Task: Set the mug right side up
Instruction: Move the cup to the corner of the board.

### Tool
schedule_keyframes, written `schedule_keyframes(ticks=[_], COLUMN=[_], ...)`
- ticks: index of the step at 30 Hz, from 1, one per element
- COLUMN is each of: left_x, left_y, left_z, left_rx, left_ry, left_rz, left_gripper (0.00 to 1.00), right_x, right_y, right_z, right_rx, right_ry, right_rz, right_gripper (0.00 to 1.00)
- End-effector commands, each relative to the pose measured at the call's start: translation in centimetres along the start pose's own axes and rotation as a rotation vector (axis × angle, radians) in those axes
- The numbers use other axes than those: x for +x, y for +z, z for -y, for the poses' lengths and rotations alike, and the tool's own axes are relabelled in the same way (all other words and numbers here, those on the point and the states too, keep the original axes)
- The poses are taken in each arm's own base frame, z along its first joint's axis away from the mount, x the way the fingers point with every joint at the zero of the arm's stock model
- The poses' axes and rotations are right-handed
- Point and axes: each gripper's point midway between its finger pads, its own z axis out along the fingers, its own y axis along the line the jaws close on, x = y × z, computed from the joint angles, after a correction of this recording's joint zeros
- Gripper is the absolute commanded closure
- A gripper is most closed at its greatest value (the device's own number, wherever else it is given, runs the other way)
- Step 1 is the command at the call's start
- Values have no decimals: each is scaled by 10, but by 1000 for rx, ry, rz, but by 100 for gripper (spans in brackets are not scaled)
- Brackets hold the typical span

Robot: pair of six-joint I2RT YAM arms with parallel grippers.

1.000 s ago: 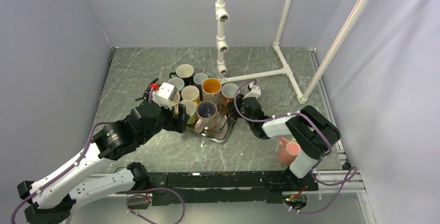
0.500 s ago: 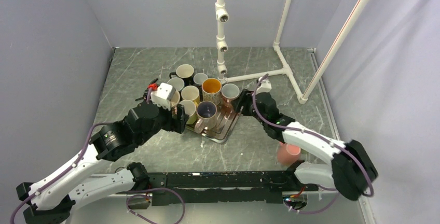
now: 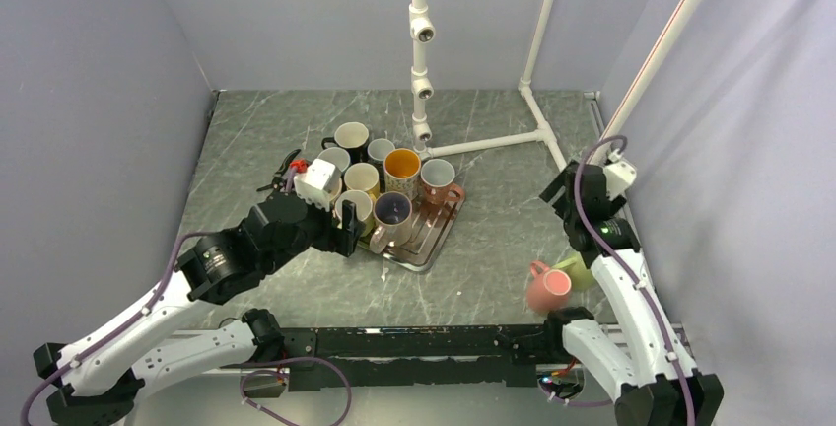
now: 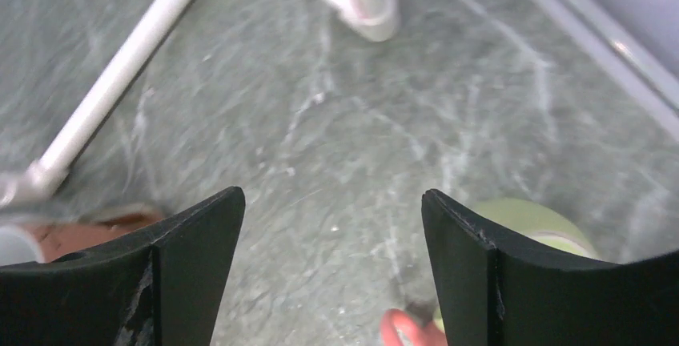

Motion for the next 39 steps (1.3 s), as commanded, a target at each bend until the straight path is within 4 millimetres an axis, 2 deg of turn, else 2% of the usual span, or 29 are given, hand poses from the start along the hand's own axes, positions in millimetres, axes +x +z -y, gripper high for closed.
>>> schedule_keyframes(ticks=[1,4,8,11,18,21,24,29,33,39], left_x=[-4,-4,-3,-1,0,-1,1,2,2,5], left_y=[5,6,5,5,4,4,5,6,8,11], left_z=[13,13,14,13,11,12,11,14,13,16], left_rx=[55,52,57,50,36,38,32,42,35,39], left_ry=[-15,-15,-14,-14,-12,-9,-5,3,7,16], left_rz=[14,7,7,4,5,3,-5,-16,-17,-34], left_gripper=[10,10,10,10,10,10,10,10,10,10], right_x=[-17,-15,-7,-2,38,55,72,79,84,107], right_y=[-20,-26,-25,-16,-2,3,8,10,19,37], right_z=[60,91,119,131,142,136,122,98,80,62], right_rx=[286,437,568,596,627,595,513,402,289,170], right_ry=[89,173,237,262,367,383,408,447,432,352], right_rz=[77,118,134,113,-47,-124,-203,-275,-314,-417], right_gripper=[13,10,7,5,6,7,11,15,18,25])
